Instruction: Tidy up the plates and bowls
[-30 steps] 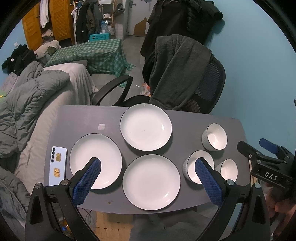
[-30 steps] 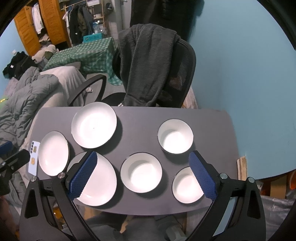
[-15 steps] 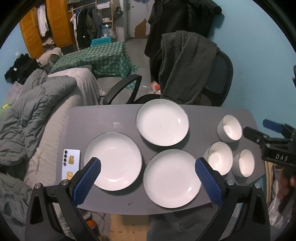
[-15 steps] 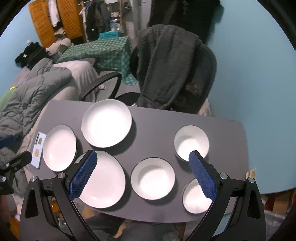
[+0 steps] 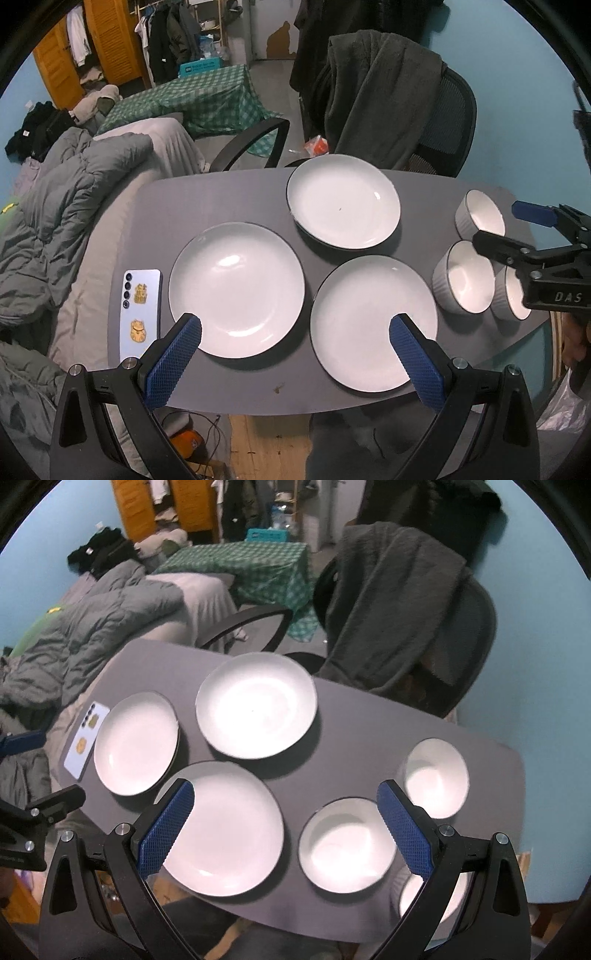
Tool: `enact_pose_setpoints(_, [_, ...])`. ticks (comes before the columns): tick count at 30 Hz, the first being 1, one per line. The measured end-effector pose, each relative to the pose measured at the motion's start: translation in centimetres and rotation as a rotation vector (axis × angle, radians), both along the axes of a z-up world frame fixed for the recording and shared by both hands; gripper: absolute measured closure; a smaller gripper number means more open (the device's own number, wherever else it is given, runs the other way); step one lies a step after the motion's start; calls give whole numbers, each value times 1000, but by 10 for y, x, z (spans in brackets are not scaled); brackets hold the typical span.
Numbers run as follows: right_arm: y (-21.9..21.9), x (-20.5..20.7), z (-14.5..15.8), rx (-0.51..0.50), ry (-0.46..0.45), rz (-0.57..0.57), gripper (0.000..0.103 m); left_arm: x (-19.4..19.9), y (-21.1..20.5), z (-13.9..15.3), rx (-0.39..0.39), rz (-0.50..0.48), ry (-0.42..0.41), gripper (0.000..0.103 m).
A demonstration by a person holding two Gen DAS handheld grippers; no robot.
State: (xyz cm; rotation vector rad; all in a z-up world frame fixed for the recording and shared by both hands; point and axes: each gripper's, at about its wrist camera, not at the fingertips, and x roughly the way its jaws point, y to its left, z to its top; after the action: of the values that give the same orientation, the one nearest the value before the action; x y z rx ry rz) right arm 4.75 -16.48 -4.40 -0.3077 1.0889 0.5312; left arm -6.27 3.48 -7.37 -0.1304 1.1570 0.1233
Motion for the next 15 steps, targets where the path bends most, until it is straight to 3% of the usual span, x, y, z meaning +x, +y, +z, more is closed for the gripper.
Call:
enact_pose_setpoints(8, [16,2,-38,-30,47,63,5,-7,3,-16,-18,-16,-15,0])
enact_pose_setpoints(15, [25,11,-65,-50,101,132,5,-6,1,-38,-15,-11,26,0])
